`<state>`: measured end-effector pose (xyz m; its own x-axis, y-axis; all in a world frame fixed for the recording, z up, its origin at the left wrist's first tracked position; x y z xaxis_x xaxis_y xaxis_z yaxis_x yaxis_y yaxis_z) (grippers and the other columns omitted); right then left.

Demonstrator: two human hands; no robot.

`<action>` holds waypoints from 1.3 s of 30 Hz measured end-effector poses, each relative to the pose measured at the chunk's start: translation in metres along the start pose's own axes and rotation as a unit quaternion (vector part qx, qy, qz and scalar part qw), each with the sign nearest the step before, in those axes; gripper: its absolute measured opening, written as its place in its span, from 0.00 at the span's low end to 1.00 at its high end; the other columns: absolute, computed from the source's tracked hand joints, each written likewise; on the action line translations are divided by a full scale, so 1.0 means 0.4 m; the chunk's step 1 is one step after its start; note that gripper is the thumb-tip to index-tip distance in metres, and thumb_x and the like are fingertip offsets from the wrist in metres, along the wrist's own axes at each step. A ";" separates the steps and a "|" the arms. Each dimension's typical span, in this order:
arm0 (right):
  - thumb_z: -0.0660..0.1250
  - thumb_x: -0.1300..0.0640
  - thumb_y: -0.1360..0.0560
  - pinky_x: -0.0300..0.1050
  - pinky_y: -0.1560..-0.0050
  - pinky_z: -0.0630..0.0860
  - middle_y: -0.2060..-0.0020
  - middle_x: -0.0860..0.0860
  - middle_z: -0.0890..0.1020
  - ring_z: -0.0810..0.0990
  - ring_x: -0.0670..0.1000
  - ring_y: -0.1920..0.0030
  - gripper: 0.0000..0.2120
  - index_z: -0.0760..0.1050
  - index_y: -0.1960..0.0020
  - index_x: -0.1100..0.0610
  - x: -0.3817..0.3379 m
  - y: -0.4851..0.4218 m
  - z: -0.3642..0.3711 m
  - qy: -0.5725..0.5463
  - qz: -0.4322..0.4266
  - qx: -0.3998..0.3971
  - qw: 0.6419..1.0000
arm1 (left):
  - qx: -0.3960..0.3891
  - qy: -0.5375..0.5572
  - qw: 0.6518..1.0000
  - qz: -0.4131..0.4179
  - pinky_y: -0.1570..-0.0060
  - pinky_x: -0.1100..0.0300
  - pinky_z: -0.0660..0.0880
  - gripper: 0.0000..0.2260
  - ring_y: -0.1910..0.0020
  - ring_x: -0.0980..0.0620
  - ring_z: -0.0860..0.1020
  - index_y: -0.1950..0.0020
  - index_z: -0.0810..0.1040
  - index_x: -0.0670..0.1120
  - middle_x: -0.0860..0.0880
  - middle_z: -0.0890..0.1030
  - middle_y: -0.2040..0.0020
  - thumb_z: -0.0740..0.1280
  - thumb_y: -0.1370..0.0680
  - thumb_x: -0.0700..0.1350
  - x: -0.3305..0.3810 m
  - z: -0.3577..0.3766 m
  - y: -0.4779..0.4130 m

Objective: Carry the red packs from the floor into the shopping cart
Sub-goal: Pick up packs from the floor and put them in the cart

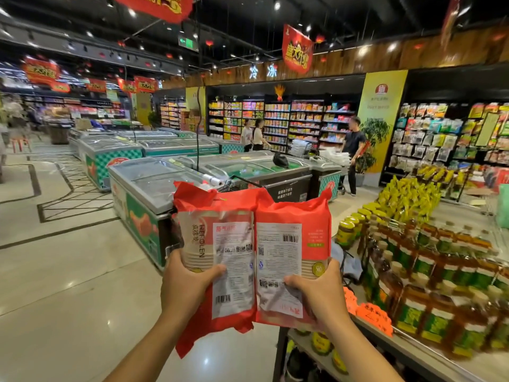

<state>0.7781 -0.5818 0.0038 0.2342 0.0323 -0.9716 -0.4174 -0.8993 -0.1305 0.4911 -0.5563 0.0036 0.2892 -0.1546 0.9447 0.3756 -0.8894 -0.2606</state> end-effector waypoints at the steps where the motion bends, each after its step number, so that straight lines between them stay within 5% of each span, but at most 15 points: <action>1: 0.84 0.56 0.43 0.50 0.55 0.82 0.48 0.50 0.82 0.85 0.51 0.51 0.34 0.67 0.45 0.47 -0.007 -0.026 0.030 0.002 0.002 0.003 1.000 | -0.002 0.001 1.000 -0.001 0.49 0.43 0.83 0.31 0.51 0.49 0.84 0.41 0.76 0.52 0.52 0.84 0.47 0.85 0.38 0.53 -0.009 0.004 -0.040; 4: 0.80 0.46 0.51 0.57 0.50 0.84 0.49 0.49 0.83 0.85 0.50 0.51 0.39 0.68 0.45 0.47 -0.019 -0.104 0.115 0.011 0.000 0.006 1.000 | -0.008 -0.001 1.000 -0.003 0.49 0.45 0.83 0.30 0.50 0.49 0.83 0.39 0.76 0.50 0.51 0.83 0.46 0.85 0.37 0.51 -0.033 0.011 -0.156; 10: 0.80 0.48 0.50 0.57 0.50 0.83 0.50 0.49 0.83 0.85 0.51 0.53 0.37 0.66 0.46 0.48 -0.028 -0.227 0.249 0.014 -0.002 0.018 1.000 | -0.004 -0.006 1.000 -0.009 0.49 0.45 0.82 0.37 0.51 0.50 0.83 0.41 0.76 0.52 0.54 0.83 0.47 0.78 0.46 0.63 -0.072 0.020 -0.333; 14: 0.80 0.45 0.52 0.57 0.51 0.85 0.49 0.49 0.83 0.86 0.50 0.53 0.40 0.65 0.45 0.47 -0.006 -0.317 0.318 0.011 0.009 0.013 1.000 | -0.016 -0.004 1.000 -0.014 0.50 0.44 0.82 0.32 0.51 0.50 0.83 0.42 0.75 0.52 0.52 0.83 0.47 0.84 0.41 0.56 -0.096 0.043 -0.423; 19: 0.80 0.45 0.51 0.56 0.52 0.85 0.48 0.49 0.82 0.86 0.51 0.51 0.40 0.65 0.44 0.48 0.019 -0.442 0.391 0.017 0.006 0.004 1.000 | -0.012 -0.014 1.000 -0.017 0.52 0.44 0.83 0.36 0.52 0.51 0.84 0.44 0.75 0.56 0.53 0.83 0.47 0.78 0.48 0.66 -0.133 0.092 -0.542; 24: 0.79 0.42 0.52 0.55 0.50 0.85 0.46 0.49 0.81 0.85 0.51 0.49 0.42 0.64 0.43 0.46 0.040 -0.588 0.468 0.014 0.002 -0.009 1.000 | -0.008 -0.018 1.000 -0.020 0.52 0.43 0.83 0.34 0.52 0.51 0.84 0.45 0.75 0.57 0.53 0.83 0.48 0.78 0.48 0.65 -0.172 0.161 -0.671; 32: 0.80 0.46 0.51 0.55 0.52 0.85 0.47 0.48 0.81 0.86 0.50 0.52 0.40 0.64 0.45 0.45 0.022 -0.911 0.583 -0.015 -0.007 -0.033 0.999 | 0.015 -0.021 1.000 -0.009 0.49 0.44 0.82 0.33 0.51 0.51 0.84 0.42 0.75 0.54 0.53 0.85 0.47 0.83 0.43 0.58 -0.144 0.308 -0.937; 39: 0.81 0.50 0.48 0.55 0.52 0.86 0.47 0.49 0.82 0.86 0.50 0.52 0.38 0.65 0.44 0.46 0.004 -1.159 0.638 -0.029 -0.021 -0.051 0.998 | 0.037 -0.024 0.999 -0.003 0.48 0.42 0.82 0.37 0.50 0.49 0.83 0.43 0.75 0.55 0.54 0.83 0.46 0.79 0.48 0.64 -0.143 0.440 -1.134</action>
<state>0.7482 -0.0534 0.0124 0.1971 0.0930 -0.9760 -0.3168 -0.9360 -0.1532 0.4593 -0.0682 0.0325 0.3281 -0.1265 0.9361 0.4403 -0.8563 -0.2700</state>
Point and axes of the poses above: each hand's wrist, its own y-axis away from the middle knuckle, its own z-axis out of the palm, x = y × z, the point moved 4 cm from there along -y, towards the middle knuckle
